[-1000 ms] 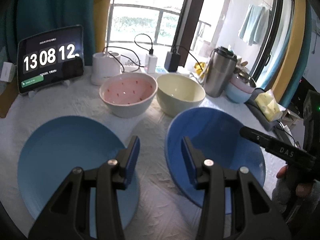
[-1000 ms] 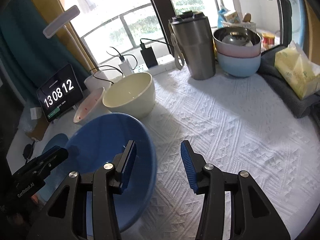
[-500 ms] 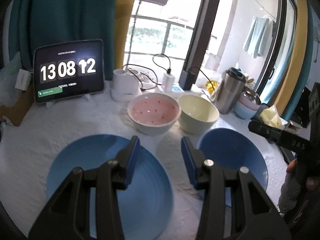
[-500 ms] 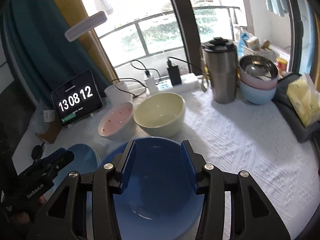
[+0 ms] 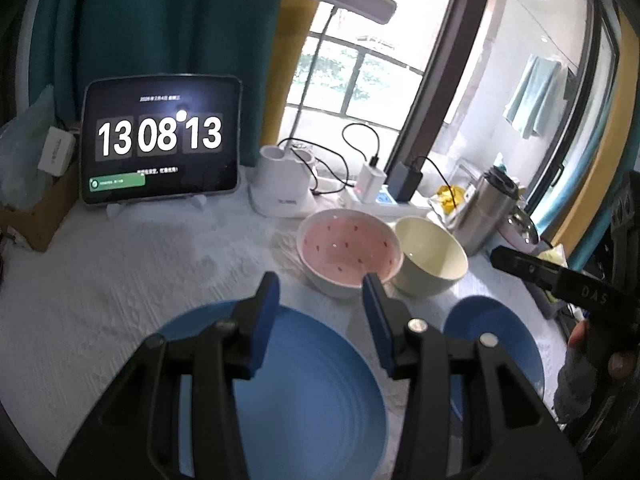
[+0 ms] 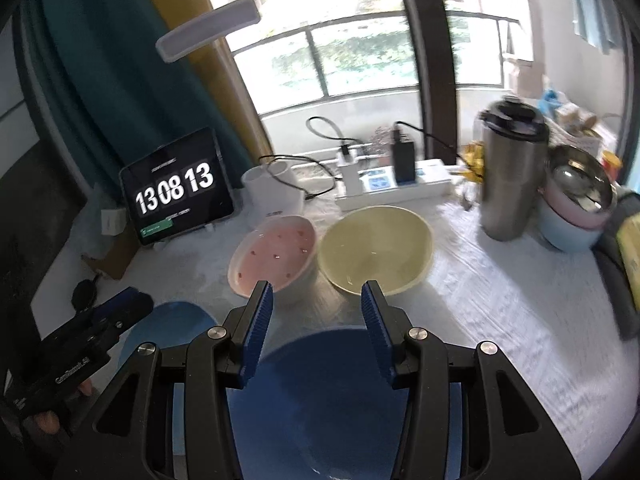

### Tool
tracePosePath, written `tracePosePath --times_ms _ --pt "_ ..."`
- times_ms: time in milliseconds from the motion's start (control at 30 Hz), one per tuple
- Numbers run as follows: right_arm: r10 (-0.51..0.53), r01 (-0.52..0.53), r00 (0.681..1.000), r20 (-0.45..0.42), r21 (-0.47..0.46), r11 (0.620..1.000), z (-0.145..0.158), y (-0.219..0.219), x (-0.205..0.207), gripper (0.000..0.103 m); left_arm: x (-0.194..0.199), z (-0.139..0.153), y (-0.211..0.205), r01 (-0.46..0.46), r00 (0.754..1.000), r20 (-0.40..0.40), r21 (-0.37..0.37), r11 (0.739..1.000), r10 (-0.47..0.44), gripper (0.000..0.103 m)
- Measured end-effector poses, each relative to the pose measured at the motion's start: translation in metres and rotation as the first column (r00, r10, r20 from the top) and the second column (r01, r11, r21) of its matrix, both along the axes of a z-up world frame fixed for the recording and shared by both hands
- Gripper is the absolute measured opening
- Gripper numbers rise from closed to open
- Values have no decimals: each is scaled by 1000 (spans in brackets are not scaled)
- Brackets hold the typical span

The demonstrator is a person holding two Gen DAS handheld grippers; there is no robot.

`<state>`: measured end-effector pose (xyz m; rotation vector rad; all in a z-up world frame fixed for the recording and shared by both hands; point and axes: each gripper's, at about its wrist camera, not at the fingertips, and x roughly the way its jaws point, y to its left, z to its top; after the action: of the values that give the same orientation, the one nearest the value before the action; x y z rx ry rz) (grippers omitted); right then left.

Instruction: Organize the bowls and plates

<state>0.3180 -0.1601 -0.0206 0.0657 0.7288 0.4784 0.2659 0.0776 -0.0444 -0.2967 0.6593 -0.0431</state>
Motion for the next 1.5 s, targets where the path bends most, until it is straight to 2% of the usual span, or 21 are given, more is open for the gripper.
tracePosePath --times_ms 167,267,367,500,700,1167,1367,1500 --pt "74 -73 997 16 -45 996 8 18 17 49 12 -2 7 -36 999 -29 -54 998 35 45" --pt "126 -127 992 -29 -25 992 5 25 38 49 20 -6 8 -71 996 -64 -95 993 65 45" --pt "151 -155 985 -78 -57 986 -1 34 64 49 27 -11 6 -87 993 -87 -130 988 76 45" --pt "174 -185 979 -104 -105 977 -9 45 85 49 38 -20 3 -111 989 -120 -168 979 91 45" --pt "194 -212 971 -137 -136 968 -19 58 114 49 58 -39 4 -166 975 -189 -252 953 119 45" --pt "291 -330 937 -194 -214 919 -48 102 147 48 86 -66 2 -213 953 -273 -291 933 132 45" --pt "296 -366 917 -268 -267 891 -62 119 158 48 93 -70 2 -219 948 -291 -303 927 129 45" --pt "316 -415 891 -327 -300 859 -74 133 162 49 99 -72 -2 -235 941 -307 -280 931 146 45"
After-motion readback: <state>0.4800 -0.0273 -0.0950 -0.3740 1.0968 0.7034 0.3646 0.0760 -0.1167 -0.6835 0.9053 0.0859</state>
